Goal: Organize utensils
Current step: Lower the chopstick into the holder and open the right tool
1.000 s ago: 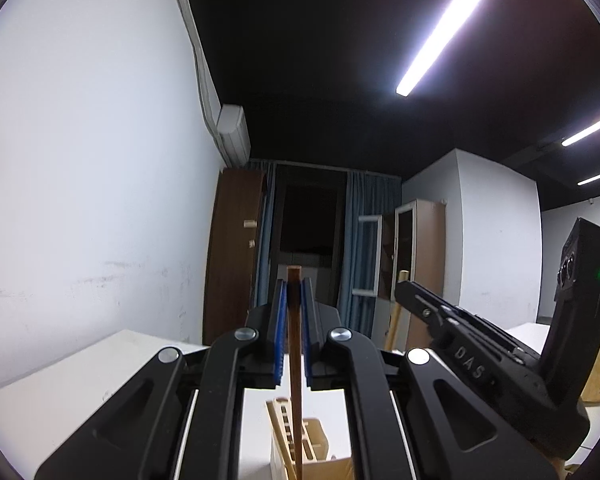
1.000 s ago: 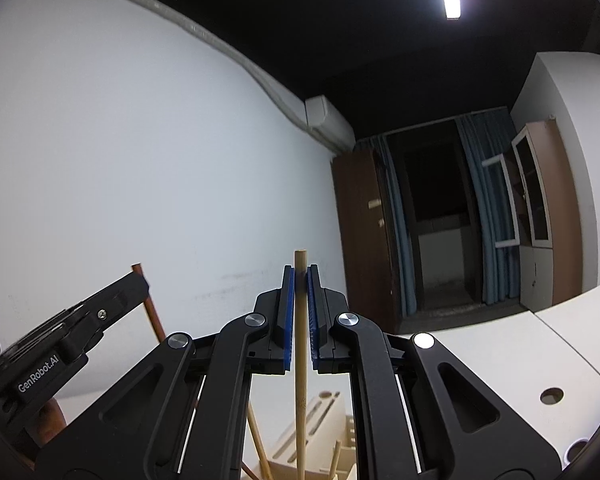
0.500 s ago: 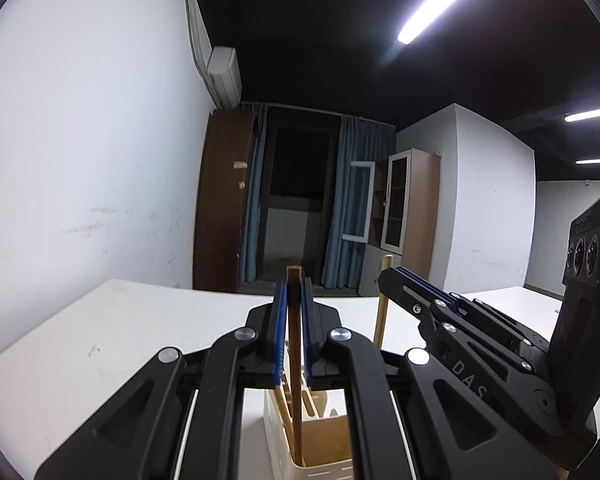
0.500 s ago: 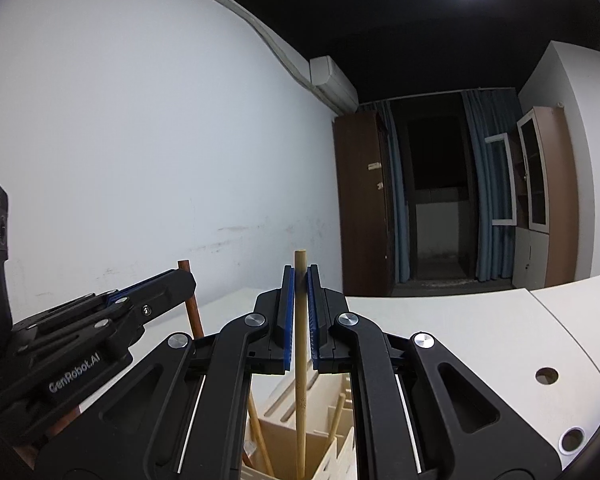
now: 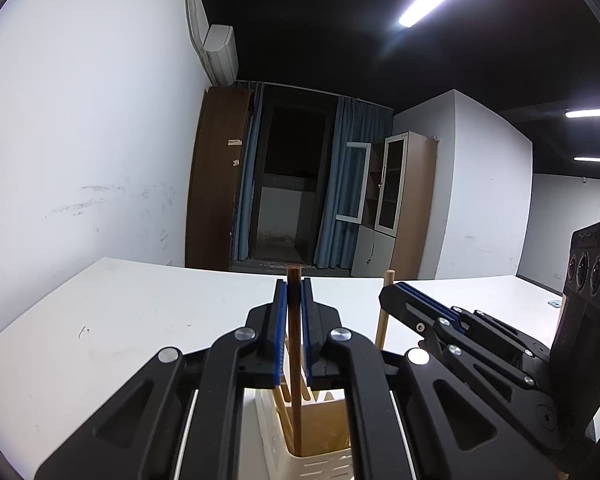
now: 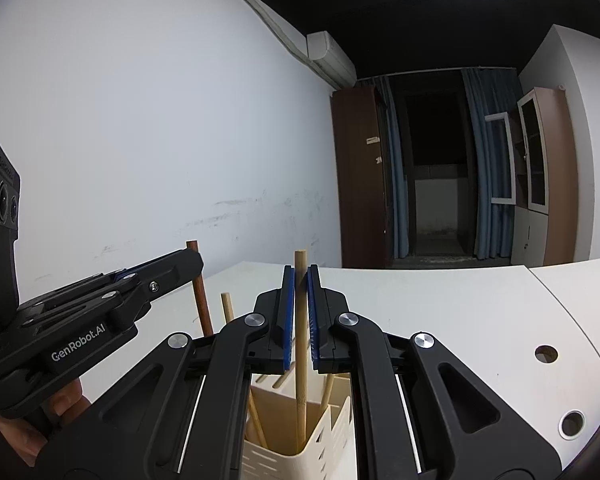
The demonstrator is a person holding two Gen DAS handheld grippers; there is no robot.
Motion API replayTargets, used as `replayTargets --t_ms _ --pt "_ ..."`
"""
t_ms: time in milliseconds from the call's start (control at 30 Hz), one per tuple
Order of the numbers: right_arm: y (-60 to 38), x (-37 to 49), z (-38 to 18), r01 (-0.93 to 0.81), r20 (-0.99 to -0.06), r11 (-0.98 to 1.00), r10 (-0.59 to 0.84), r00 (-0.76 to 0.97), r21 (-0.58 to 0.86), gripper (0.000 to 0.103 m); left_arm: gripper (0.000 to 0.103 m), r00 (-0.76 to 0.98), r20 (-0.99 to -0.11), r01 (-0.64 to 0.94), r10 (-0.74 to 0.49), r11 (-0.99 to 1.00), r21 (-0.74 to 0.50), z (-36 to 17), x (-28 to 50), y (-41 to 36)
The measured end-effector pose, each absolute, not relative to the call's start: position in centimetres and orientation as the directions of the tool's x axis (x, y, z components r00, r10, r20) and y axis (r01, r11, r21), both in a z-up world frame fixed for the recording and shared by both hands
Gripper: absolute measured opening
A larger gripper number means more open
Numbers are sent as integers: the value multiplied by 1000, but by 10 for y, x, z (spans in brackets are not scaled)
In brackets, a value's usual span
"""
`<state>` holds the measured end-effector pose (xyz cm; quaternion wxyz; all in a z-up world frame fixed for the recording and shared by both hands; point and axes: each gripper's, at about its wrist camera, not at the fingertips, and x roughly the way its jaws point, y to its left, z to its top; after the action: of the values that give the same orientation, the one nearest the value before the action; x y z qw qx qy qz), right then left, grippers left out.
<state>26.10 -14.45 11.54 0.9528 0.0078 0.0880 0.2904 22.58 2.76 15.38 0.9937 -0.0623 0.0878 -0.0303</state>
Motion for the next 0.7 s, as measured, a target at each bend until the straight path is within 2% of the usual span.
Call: replayTargets --t_ms 67,133,200,700 --pt "-145 263 117 -550 -176 832 552 815 64 6 7 980 -190 41 -66 991 -131 153 229 28" --pt "-146 262 117 -545 -181 835 549 816 76 7 15 977 -205 38 -68 988 -148 152 231 31" --pt "-149 263 117 -540 -184 838 546 818 83 9 17 977 -202 31 -61 988 -151 153 230 34" --pt "-163 253 113 -498 -219 862 507 834 101 20 21 978 -202 15 -50 985 -169 150 207 46"
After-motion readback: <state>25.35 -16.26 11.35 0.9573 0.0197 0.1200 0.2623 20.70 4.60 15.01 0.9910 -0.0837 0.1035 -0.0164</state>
